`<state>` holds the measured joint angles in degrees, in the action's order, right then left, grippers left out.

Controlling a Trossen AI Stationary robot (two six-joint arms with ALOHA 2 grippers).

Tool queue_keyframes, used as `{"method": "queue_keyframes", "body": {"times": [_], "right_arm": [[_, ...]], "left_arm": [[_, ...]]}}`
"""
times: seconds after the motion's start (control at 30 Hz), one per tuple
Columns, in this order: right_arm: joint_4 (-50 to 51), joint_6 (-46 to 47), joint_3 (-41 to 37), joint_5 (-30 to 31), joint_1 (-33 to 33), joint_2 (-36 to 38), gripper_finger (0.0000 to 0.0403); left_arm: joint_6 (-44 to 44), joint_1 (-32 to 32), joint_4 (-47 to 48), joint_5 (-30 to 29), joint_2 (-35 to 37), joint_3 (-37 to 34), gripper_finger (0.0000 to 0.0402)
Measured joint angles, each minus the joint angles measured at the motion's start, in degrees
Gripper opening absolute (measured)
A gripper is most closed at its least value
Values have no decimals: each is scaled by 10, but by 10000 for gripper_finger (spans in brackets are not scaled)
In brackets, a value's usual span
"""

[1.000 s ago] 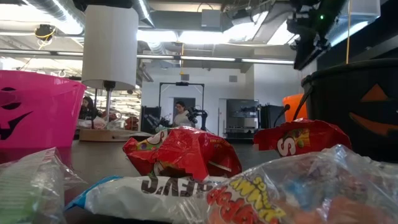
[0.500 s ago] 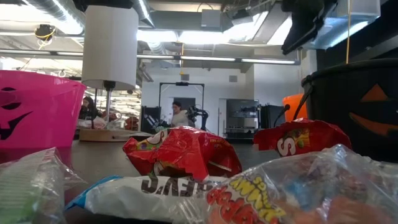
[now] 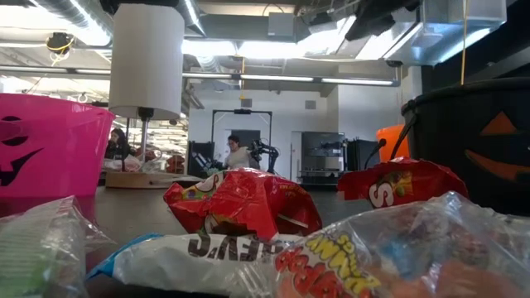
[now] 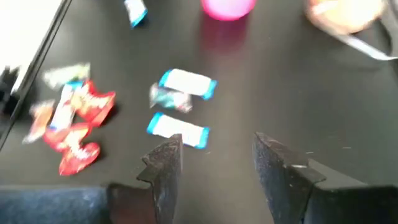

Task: Sort candy
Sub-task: Put the white chocolate into the black bucket

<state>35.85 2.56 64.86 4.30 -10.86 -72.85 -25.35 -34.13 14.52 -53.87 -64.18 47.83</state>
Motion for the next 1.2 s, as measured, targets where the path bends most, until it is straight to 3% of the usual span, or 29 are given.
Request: {"method": "queue_keyframes", "body": {"times": [0.3,0.5,0.93,1.2], "right_arm": [[-13,1,0,-5,-31,-118,193],[-75,2,0,-31,-31,-172,193],[-155,3,45,-29,-17,-181,193],[-153,18,44,-42,-24,-196,193]], "left_arm": [[86,0,-93,11,0,0,155],[136,0,-104,19,0,0,155],[198,-1,-79,47,0,0,155],[172,-12,-64,112,0,0,155]]}}
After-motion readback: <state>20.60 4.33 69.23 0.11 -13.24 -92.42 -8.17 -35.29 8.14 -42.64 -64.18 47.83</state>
